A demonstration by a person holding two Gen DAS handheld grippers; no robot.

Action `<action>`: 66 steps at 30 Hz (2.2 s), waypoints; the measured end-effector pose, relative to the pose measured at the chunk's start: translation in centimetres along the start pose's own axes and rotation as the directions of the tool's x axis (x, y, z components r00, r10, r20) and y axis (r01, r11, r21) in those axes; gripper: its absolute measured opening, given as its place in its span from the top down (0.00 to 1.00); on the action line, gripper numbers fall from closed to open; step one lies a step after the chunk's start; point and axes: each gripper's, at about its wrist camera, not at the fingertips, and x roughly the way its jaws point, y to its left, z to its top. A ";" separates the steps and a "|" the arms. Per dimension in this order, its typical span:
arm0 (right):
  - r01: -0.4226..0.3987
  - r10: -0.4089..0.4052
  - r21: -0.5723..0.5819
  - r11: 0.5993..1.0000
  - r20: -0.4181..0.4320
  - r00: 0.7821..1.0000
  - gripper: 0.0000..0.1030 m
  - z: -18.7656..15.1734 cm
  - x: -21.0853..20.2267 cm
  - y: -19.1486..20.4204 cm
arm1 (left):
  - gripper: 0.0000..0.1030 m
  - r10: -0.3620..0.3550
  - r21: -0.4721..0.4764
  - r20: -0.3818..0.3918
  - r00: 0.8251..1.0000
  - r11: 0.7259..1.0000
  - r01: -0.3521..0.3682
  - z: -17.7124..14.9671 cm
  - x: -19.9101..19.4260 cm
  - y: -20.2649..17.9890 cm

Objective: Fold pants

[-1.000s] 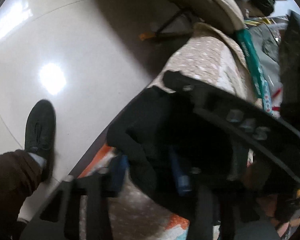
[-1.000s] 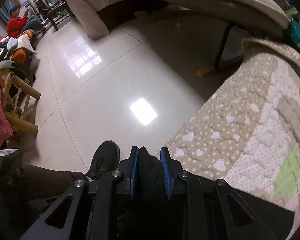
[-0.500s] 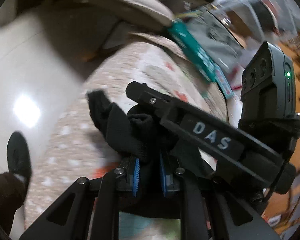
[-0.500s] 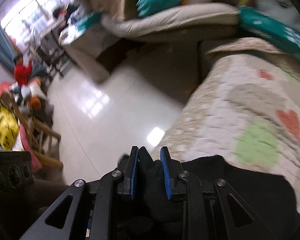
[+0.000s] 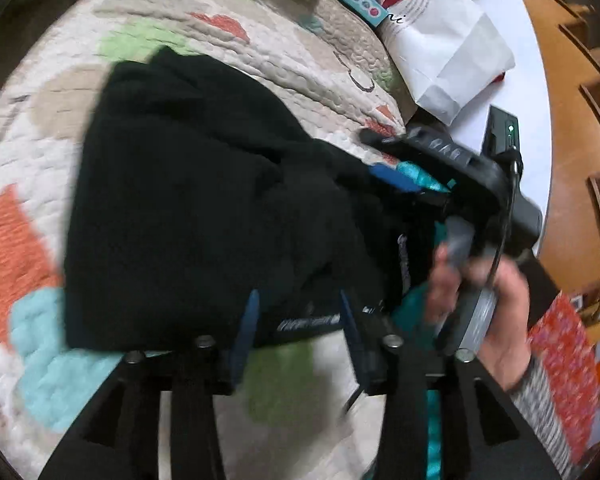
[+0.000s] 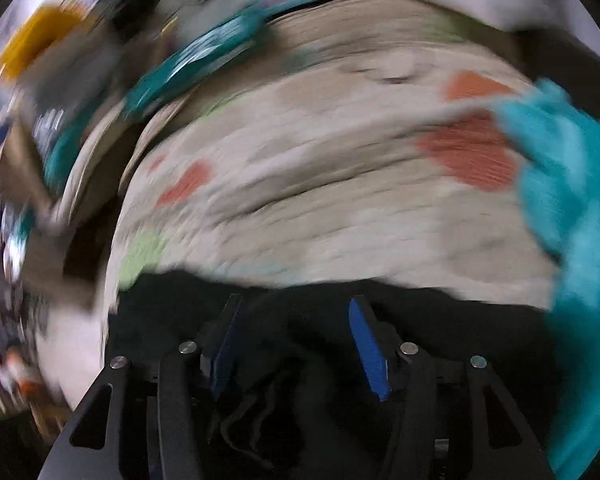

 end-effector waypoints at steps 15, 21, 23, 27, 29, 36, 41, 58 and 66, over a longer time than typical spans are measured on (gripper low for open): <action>-0.077 0.032 -0.203 0.976 -0.218 0.975 0.46 -7.1 2.4 7.9 | 0.50 0.181 -0.185 0.113 0.977 0.970 -0.158 1.3 -3.9 8.1; 0.082 -0.108 -0.203 0.976 -0.125 0.986 0.42 -6.7 0.7 6.8 | 0.45 0.114 -0.179 0.112 0.987 0.979 -0.093 1.4 -2.1 8.9; 0.063 -0.102 -0.336 0.940 -0.099 0.990 0.41 -6.0 0.5 10.6 | 0.41 0.094 -0.174 0.131 0.987 0.982 -0.070 1.1 -2.1 8.8; -0.032 -0.057 -0.484 0.875 -0.168 0.984 0.37 -4.9 2.8 17.7 | 0.36 0.047 -0.193 0.150 0.988 0.981 -0.017 1.6 -1.1 8.3; -0.065 -0.068 -0.523 0.850 -0.231 0.970 0.30 -4.5 5.3 21.4 | 0.36 0.054 -0.179 0.152 0.987 0.983 -0.026 1.4 -0.9 8.0; 0.066 -0.353 -0.689 0.722 -0.285 0.891 0.39 -7.0 12.9 24.8 | 0.86 0.107 -0.180 0.088 0.990 0.980 -0.090 1.9 0.4 7.5; 0.091 -0.333 -0.655 0.750 -0.256 0.907 0.83 -6.6 10.7 24.9 | 0.87 0.072 -0.210 0.085 0.994 0.976 -0.053 2.3 -0.3 7.5; -0.095 -0.153 -0.638 0.764 -0.322 0.934 0.46 -10.2 11.3 34.2 | 0.72 0.170 -0.468 0.132 0.977 0.879 -0.090 -0.8 -7.3 14.3; 0.011 -0.057 -0.435 0.900 -0.095 0.994 0.37 -3.9 0.3 25.0 | 0.51 0.257 -0.480 0.290 0.922 0.872 -0.092 -0.4 -11.8 14.6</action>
